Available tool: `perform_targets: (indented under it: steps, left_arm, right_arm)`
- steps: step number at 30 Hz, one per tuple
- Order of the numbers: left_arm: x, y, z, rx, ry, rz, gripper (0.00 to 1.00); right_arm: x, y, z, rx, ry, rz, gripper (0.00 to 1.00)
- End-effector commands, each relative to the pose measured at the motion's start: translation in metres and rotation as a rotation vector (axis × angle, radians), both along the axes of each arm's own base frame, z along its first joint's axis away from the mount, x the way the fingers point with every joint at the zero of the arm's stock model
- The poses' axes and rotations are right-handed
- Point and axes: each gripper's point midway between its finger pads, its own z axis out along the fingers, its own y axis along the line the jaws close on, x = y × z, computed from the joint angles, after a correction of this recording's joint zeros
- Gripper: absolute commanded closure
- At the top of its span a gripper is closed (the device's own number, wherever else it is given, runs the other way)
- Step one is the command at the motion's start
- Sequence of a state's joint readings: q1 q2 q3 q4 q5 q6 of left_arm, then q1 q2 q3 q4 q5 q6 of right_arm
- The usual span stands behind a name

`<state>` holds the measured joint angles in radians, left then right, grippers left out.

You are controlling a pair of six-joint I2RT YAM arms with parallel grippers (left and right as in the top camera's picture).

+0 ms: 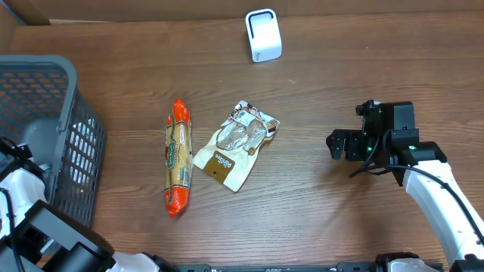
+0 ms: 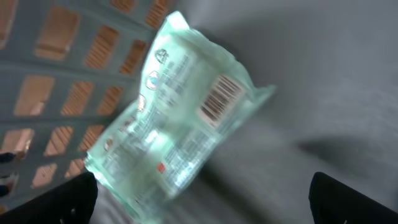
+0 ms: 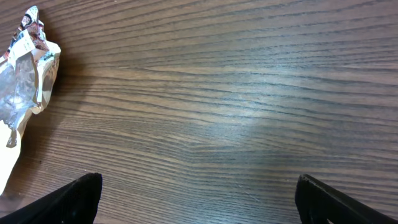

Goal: Scan the item barcode

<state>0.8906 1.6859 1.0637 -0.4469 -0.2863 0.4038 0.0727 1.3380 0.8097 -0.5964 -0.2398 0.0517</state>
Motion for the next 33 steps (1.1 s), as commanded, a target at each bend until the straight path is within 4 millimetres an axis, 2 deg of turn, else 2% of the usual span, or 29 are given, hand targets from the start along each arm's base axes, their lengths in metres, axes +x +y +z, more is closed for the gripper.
perform_targets:
  steps: [1,6,12,17,22,24,27,33]
  left_arm:
    - [-0.003,-0.001,-0.023,-0.045,0.034,-0.028,0.0]
    - [-0.006,0.004,-0.051,-0.075,0.069,-0.022,0.0]
    - [-0.004,0.011,-0.065,-0.065,0.073,-0.019,0.01]
    - [-0.02,0.02,-0.073,-0.035,0.151,0.03,0.0]
    - [-0.034,0.016,-0.09,-0.07,0.213,0.05,0.02]
    - [-0.034,0.012,-0.097,-0.093,0.215,0.05,0.09]
    - [-0.028,0.007,-0.1,-0.114,0.197,0.029,0.26]
    - [-0.014,-0.011,-0.105,-0.174,0.178,-0.027,0.51]
  right_arm:
    - [0.006,0.003,0.008,0.009,-0.024,0.009,0.0]
    - [0.006,0.003,0.008,0.009,-0.024,0.009,0.0]
    - [0.006,0.003,0.008,0.009,-0.024,0.009,0.0]
    - [0.006,0.003,0.008,0.009,-0.024,0.009,0.0]
    - [0.006,0.003,0.008,0.009,-0.024,0.009,0.0]
    - [0.006,0.003,0.008,0.009,-0.024,0.009,0.0]
    - [0.006,0.003,0.008,0.009,-0.024,0.009,0.0]
    - [0.006,0.003,0.008,0.009,-0.024,0.009,0.0]
